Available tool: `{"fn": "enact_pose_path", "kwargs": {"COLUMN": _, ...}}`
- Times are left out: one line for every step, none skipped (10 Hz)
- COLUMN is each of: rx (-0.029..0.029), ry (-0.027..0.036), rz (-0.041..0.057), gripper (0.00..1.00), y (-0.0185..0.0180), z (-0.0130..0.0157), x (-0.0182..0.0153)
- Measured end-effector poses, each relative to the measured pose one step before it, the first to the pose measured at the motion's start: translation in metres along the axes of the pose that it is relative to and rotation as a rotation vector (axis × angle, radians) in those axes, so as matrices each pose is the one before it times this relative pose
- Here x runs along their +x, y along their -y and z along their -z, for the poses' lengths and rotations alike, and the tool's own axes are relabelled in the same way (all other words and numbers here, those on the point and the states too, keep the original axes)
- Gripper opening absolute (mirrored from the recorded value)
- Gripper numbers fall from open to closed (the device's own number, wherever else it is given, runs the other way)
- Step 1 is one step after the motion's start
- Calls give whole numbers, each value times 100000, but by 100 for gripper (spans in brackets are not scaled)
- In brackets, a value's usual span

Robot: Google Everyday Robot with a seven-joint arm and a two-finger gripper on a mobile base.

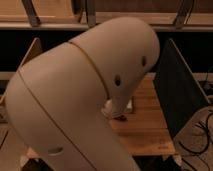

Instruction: Place the eraser in the ceramic cup

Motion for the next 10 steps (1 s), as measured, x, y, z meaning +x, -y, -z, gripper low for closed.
{"fn": "enact_pose_path", "kwargs": {"rx": -5395, "ry": -303, "rz": 4657, "gripper": 80, "y": -2060, "z": -1614, "x": -1109}}
{"fn": "enact_pose_path", "kwargs": {"rx": -3974, "ry": -698, "rz": 4505, "gripper": 80, "y": -1596, "z": -1406, "x": -971}}
{"fn": "enact_pose_path", "kwargs": {"rx": -3515, "ry": -569, "rz": 4808, "gripper": 80, "y": -1468, "z": -1208, "x": -1094}}
{"fn": "enact_pose_path", "kwargs": {"rx": -697, "ry": -919, "rz": 5821, "gripper": 80, "y": -796, "z": -584, "x": -1333}}
{"fn": "enact_pose_path", "kwargs": {"rx": 1551, "ry": -564, "rz": 5123, "gripper": 80, "y": -165, "z": 160, "x": -1303}}
{"fn": "enact_pose_path", "kwargs": {"rx": 3444, "ry": -223, "rz": 5236, "gripper": 80, "y": 290, "z": 798, "x": -1482}}
{"fn": "enact_pose_path", "kwargs": {"rx": 3448, "ry": 340, "rz": 3534, "gripper": 80, "y": 499, "z": 940, "x": -1232}}
{"fn": "enact_pose_path", "kwargs": {"rx": 2104, "ry": 21, "rz": 2604, "gripper": 80, "y": 141, "z": 666, "x": -857}}
{"fn": "enact_pose_path", "kwargs": {"rx": 113, "ry": -300, "rz": 825, "gripper": 80, "y": -165, "z": 62, "x": -195}}
{"fn": "enact_pose_path", "kwargs": {"rx": -354, "ry": -716, "rz": 76, "gripper": 80, "y": -196, "z": -129, "x": 179}}
